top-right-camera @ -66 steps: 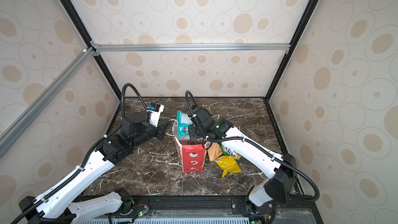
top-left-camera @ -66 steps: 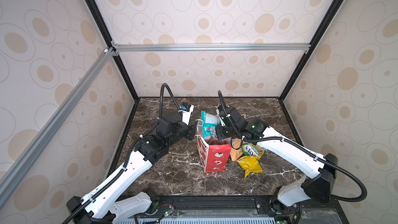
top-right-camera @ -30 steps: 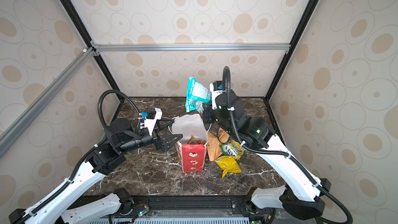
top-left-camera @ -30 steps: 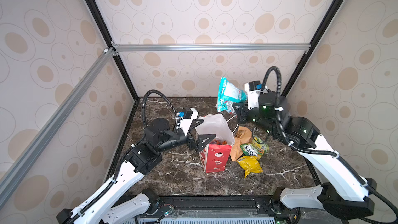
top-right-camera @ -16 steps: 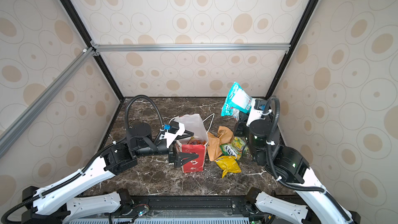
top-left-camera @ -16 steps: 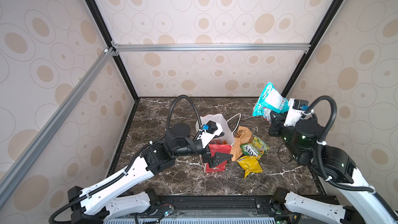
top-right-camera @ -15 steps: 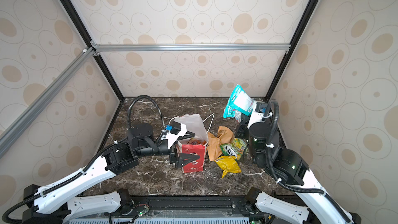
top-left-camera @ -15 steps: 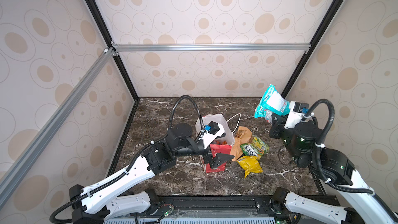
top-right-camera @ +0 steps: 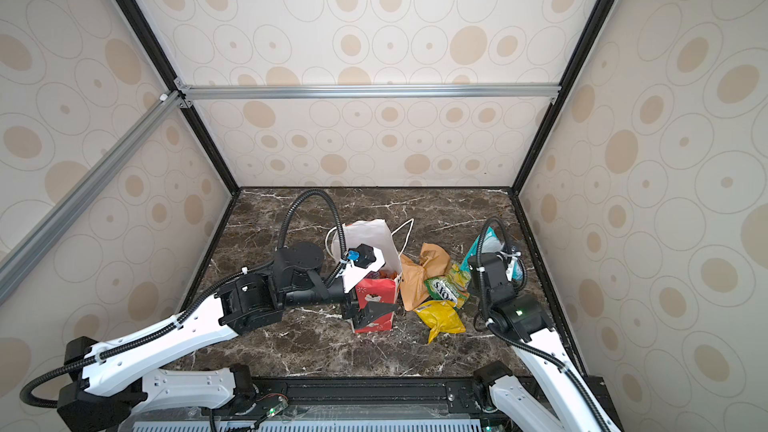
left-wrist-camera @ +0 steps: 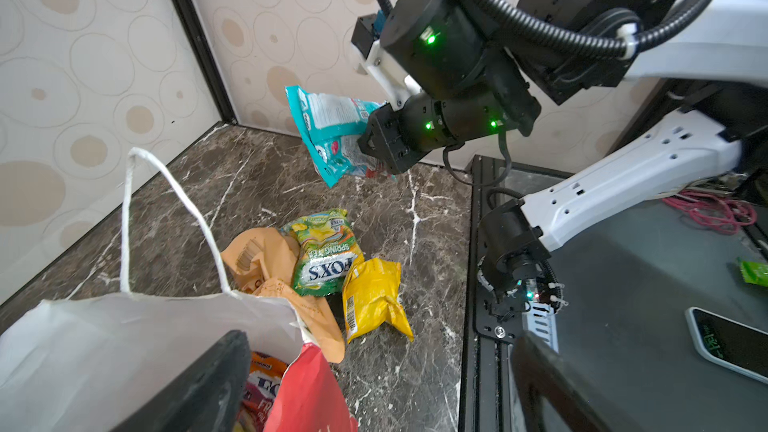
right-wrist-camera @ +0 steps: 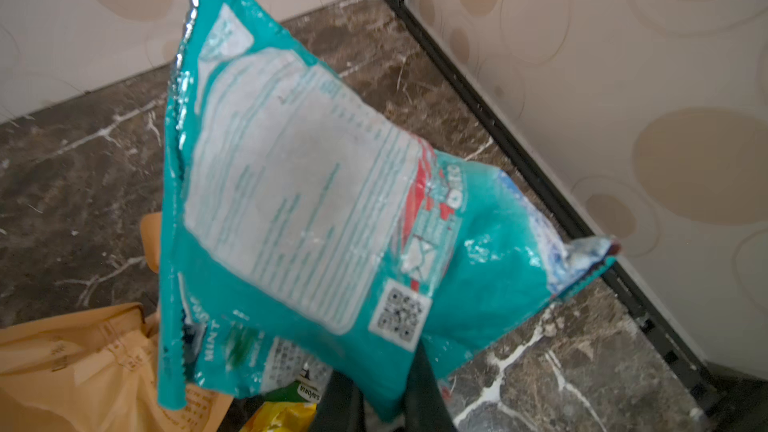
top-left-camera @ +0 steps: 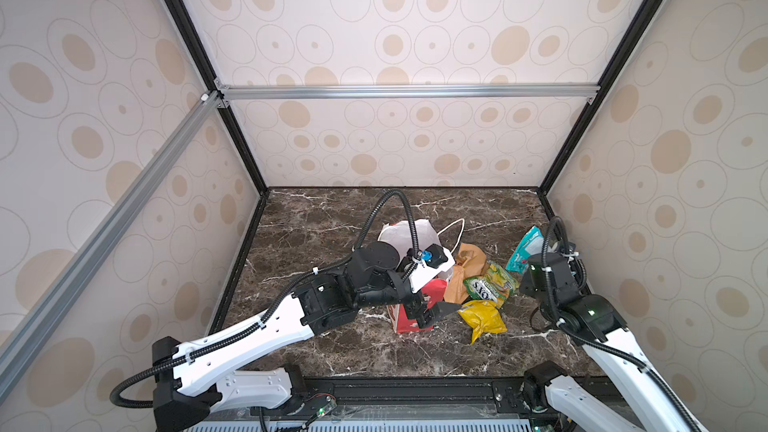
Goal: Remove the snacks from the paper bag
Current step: 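Lower the teal packet beside the yellow packet and open the right gripper, then raise the right gripper and bring it back over the bag opening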
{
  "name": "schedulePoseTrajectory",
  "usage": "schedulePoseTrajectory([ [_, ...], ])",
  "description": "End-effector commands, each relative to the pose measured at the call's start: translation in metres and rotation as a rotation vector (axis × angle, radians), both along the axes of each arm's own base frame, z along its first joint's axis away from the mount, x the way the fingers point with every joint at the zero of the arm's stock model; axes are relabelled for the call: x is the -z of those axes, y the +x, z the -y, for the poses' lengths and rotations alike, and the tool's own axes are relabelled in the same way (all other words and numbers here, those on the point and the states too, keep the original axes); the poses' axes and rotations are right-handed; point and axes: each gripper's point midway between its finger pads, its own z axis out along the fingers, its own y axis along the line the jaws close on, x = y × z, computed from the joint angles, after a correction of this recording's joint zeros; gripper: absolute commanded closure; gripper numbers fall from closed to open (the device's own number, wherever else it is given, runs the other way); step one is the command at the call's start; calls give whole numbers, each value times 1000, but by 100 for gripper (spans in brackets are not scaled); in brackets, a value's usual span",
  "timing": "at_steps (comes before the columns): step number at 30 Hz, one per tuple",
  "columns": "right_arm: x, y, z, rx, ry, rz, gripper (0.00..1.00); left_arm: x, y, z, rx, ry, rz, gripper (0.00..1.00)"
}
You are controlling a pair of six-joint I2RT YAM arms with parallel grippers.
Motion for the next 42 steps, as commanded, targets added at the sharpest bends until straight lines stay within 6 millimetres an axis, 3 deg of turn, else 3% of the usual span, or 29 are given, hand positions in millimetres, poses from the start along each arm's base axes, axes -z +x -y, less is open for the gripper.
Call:
schedulePoseTrajectory([
  [1,44,0,-23,-39,156,-104,100,-10,7,-6,-49,22,61,2],
  [5,87,-5,-22,15,221,-193,100,-4,9,-9,-67,36,56,2],
  [9,112,-9,-29,27,279,-238,100,-2,11,-9,-82,41,55,2],
  [11,117,-10,-30,30,289,-244,89,-1,13,-9,-87,44,58,2],
  [13,119,-10,-30,20,285,-247,69,-1,15,-9,-94,48,62,2],
  [20,100,-5,-29,-1,270,-202,42,-2,18,-9,-114,49,70,2],
  [24,76,0,-29,-5,286,-141,15,-6,19,-12,-126,37,71,2],
  [28,38,9,-38,-50,336,-44,0,-15,22,-16,-155,12,89,2],
  [32,-9,22,-65,-187,435,56,0,-23,38,-29,-272,0,110,2],
  [38,-88,39,-123,-432,678,166,0,-31,72,-61,-550,-3,116,2],
  [42,-141,43,-153,-571,697,237,0,-34,97,-84,-699,-11,94,2],
])
